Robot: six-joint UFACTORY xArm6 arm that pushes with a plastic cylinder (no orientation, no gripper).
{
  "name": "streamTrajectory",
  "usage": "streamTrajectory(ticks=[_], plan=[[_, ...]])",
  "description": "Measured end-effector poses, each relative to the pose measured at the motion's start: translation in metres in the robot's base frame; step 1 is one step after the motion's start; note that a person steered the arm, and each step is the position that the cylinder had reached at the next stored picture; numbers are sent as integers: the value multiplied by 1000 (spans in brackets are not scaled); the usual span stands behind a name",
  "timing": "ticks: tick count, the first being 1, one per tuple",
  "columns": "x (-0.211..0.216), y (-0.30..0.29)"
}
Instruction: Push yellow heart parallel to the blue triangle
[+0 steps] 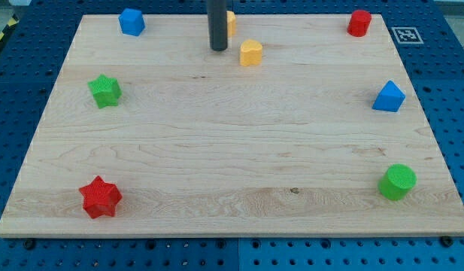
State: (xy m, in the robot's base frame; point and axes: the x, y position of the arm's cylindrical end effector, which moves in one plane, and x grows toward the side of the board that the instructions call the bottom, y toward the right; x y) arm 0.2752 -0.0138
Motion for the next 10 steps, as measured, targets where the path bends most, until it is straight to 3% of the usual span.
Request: streamTrajectory(ticks=[1, 3, 8, 10], plan=[[-6, 32], [1, 42], [94, 43], [109, 80]])
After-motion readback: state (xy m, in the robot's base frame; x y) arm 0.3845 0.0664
